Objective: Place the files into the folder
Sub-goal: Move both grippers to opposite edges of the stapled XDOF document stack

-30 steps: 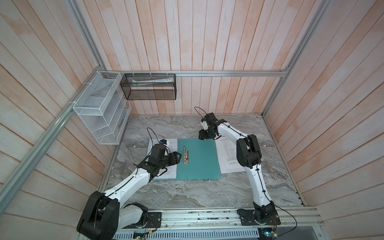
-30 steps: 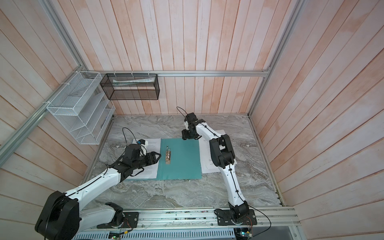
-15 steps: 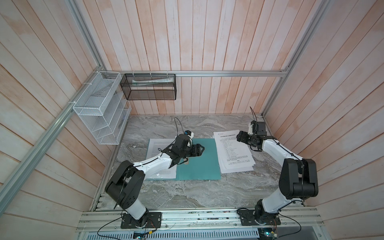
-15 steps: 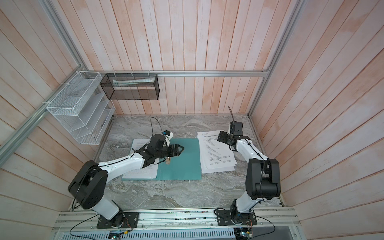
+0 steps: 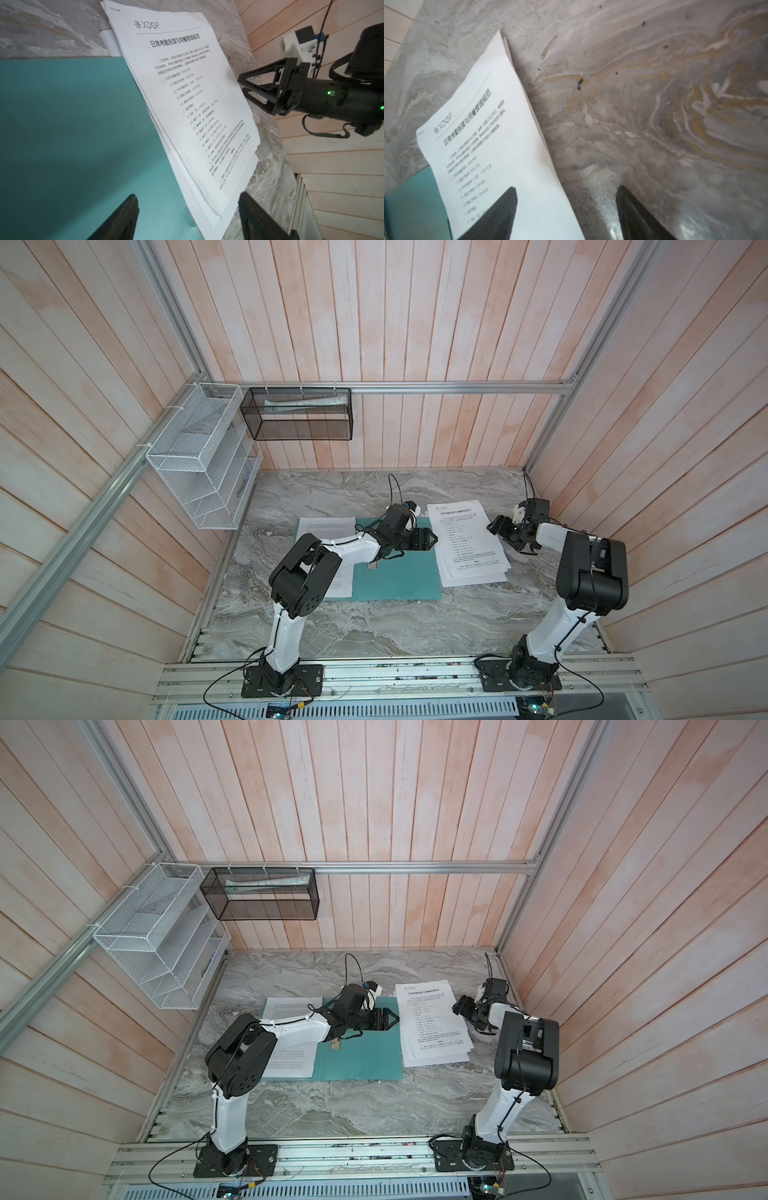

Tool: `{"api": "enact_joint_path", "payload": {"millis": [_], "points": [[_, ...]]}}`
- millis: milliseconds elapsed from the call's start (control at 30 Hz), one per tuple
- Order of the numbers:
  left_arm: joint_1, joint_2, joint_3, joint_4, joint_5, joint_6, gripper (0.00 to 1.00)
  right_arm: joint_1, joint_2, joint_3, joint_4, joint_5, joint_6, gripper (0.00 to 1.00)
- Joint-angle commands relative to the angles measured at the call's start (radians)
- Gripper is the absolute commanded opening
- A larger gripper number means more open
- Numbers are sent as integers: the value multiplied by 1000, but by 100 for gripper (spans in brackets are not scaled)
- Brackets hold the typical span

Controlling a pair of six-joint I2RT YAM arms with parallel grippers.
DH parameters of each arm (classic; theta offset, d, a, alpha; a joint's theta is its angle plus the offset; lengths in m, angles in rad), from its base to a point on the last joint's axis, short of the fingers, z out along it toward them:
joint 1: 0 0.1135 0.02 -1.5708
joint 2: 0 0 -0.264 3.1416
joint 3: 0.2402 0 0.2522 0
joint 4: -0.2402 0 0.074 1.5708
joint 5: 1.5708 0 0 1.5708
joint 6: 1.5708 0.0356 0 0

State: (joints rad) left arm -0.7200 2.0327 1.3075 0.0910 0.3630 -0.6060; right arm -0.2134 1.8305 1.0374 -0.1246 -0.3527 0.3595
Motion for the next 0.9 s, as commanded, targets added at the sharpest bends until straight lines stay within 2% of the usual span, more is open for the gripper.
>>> {"api": "enact_joint_path", "payload": {"millis": [0,233,467,767,867], "points": [[2,66,56,26,77,-4,78,-60,74,-12,63,-251,19,74],[1,158,117,24,132,-16,76,-88,68,-62,109,-359,29,70],[-1,208,139,11,157,-14,74,-88,54,-86,112,-403,31,64],[0,242,139,29,180,-34,72,-88,-6,-163,205,-473,92,45],[0,241,129,28,178,-31,71,-87,-19,-182,216,-492,102,42]]}}
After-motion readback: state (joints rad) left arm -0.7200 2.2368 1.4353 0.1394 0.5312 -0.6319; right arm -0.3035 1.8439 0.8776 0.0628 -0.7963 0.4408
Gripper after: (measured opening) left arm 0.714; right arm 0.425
